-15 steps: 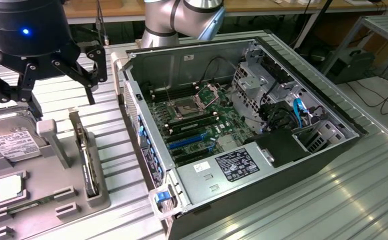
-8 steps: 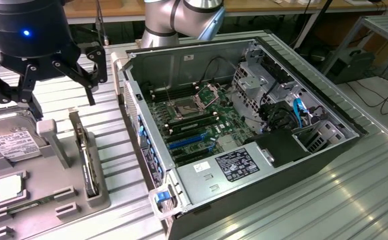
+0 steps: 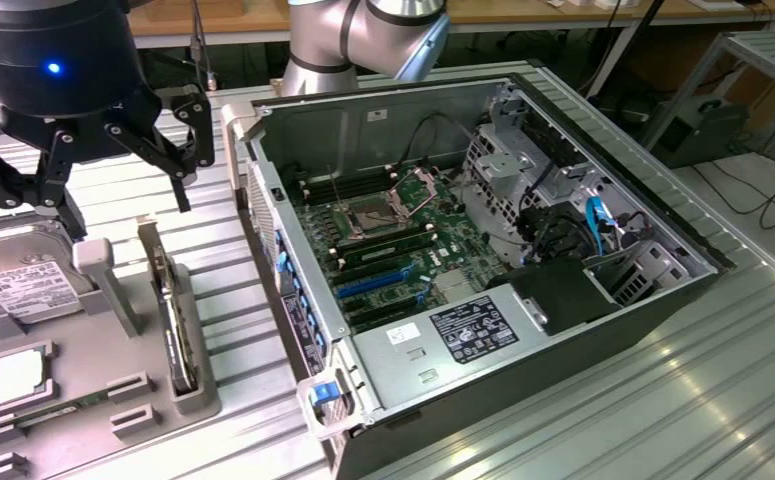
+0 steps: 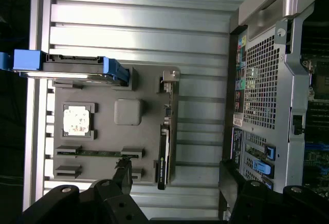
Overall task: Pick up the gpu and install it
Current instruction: 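Pick up the gpu and move the gpu toward the slot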
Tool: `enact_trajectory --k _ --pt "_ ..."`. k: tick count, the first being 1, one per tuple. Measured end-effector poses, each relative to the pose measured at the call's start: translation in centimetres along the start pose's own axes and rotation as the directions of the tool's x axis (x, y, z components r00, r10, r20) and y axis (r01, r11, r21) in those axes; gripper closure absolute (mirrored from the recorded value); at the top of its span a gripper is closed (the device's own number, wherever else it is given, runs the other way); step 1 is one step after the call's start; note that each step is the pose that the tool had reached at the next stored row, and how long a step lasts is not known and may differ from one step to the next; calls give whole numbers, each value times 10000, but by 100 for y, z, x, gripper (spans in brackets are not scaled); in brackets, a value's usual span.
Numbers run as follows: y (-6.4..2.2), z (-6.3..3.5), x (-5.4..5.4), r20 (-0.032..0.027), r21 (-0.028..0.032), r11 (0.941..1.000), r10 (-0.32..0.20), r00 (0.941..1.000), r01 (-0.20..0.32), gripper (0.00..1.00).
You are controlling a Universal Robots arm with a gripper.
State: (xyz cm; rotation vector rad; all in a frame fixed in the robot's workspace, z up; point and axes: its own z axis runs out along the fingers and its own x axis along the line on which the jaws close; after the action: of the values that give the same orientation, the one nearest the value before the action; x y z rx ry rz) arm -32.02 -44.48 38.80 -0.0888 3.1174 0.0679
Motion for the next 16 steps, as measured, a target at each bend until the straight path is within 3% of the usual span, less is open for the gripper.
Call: enact_trajectory --k 16 --pt "-3 31 4 1 -7 10000 0 10000 0 22"
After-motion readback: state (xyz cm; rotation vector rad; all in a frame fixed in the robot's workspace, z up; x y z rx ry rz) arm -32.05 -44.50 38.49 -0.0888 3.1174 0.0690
